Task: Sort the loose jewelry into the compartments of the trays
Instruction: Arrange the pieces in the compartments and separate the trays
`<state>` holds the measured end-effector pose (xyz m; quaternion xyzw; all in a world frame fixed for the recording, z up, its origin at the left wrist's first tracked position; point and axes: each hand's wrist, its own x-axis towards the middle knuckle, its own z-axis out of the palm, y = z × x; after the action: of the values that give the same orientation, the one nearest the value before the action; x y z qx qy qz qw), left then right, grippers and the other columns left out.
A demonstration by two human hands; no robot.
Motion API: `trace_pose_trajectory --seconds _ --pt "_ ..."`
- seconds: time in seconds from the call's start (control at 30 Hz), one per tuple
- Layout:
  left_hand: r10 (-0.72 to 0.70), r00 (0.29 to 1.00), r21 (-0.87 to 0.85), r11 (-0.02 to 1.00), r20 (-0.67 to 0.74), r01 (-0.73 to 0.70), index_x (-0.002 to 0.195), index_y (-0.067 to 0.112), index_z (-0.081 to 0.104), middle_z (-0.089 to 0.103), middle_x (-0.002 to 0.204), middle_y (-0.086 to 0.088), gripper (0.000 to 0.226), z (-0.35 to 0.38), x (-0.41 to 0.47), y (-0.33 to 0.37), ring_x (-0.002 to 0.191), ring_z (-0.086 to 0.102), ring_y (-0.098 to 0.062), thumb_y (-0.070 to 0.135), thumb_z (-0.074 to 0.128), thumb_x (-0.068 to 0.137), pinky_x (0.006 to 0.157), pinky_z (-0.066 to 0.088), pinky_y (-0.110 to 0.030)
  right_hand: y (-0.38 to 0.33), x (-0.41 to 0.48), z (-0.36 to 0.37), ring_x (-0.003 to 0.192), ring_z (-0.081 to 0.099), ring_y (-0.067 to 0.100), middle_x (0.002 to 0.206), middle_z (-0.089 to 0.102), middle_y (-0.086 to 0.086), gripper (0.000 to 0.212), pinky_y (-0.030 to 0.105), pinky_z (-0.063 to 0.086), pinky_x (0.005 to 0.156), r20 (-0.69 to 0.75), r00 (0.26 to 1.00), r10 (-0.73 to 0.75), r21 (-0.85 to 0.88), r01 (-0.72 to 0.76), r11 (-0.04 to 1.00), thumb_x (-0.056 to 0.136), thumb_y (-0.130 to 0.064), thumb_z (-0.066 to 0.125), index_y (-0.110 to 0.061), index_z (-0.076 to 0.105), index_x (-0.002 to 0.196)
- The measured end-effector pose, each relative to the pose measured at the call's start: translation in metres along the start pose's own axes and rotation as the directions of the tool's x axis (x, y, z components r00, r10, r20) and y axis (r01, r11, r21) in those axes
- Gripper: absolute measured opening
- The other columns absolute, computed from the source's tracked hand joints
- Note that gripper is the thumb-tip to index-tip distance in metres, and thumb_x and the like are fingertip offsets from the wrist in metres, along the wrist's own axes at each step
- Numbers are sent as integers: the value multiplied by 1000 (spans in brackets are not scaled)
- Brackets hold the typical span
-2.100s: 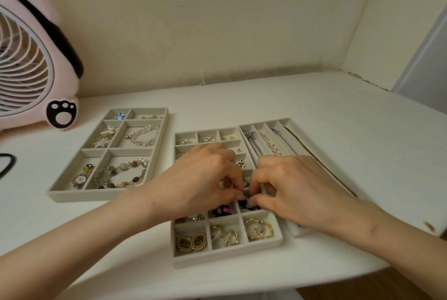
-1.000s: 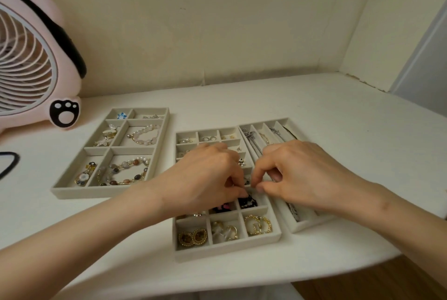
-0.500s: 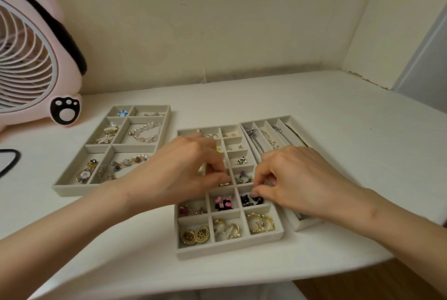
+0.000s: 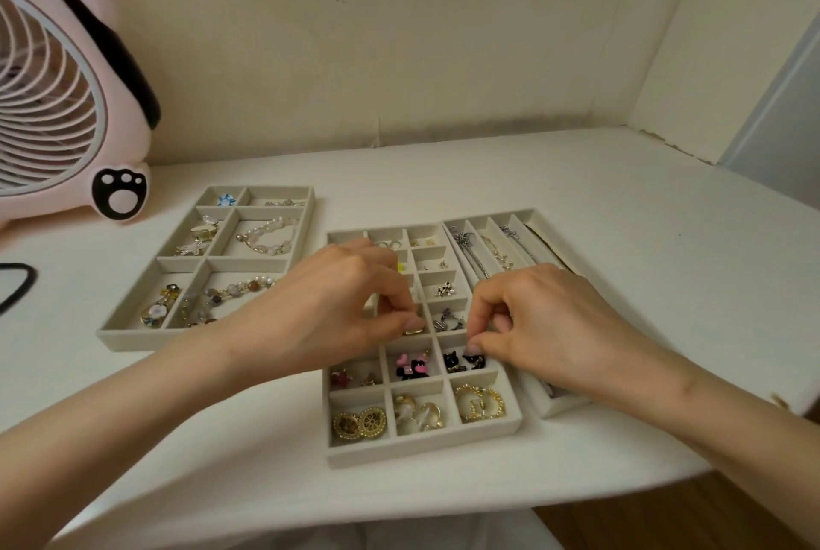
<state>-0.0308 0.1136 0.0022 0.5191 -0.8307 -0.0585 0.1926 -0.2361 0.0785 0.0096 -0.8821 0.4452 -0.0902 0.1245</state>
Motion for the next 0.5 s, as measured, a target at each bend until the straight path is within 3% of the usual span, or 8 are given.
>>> trace_pose_trajectory --seconds 0.2,0.3,0.37,0.5 --pt "26 999 16 1000 34 -26 76 32 65 50 74 17 35 0 -5 -3 77 45 -3 57 41 79 67 37 -19 -4 1 -4 58 46 -3 52 47 -12 9 15 37 59 6 1000 -27 25 27 999 78 -32 73 -30 66 73" --pt "52 995 30 998 80 -55 86 38 65 48 83 18 26 -1 -10 -5 84 42 -4 45 41 79 75 36 -25 -7 2 -8 56 48 2 53 50 -9 7 14 33 54 -10 997 -75 110 75 991 80 -31 72 -33 68 74" --pt "73 990 31 997 120 -77 92 40 65 43 88 19 32 -3 -13 -6 89 39 -3 37 37 77 79 35 -27 -10 3 -7 58 49 1 57 53 -8 8 12 34 56 -6 993 -121 152 121 981 81 -27 71 -34 70 77" --pt "120 980 32 991 159 -127 96 42 64 37 92 20 38 -2 -17 -8 94 33 1 27 35 77 82 29 -23 -18 5 -3 65 50 3 65 54 -10 19 11 32 57 32 983 -182 105 178 978 83 -20 65 -37 72 83"
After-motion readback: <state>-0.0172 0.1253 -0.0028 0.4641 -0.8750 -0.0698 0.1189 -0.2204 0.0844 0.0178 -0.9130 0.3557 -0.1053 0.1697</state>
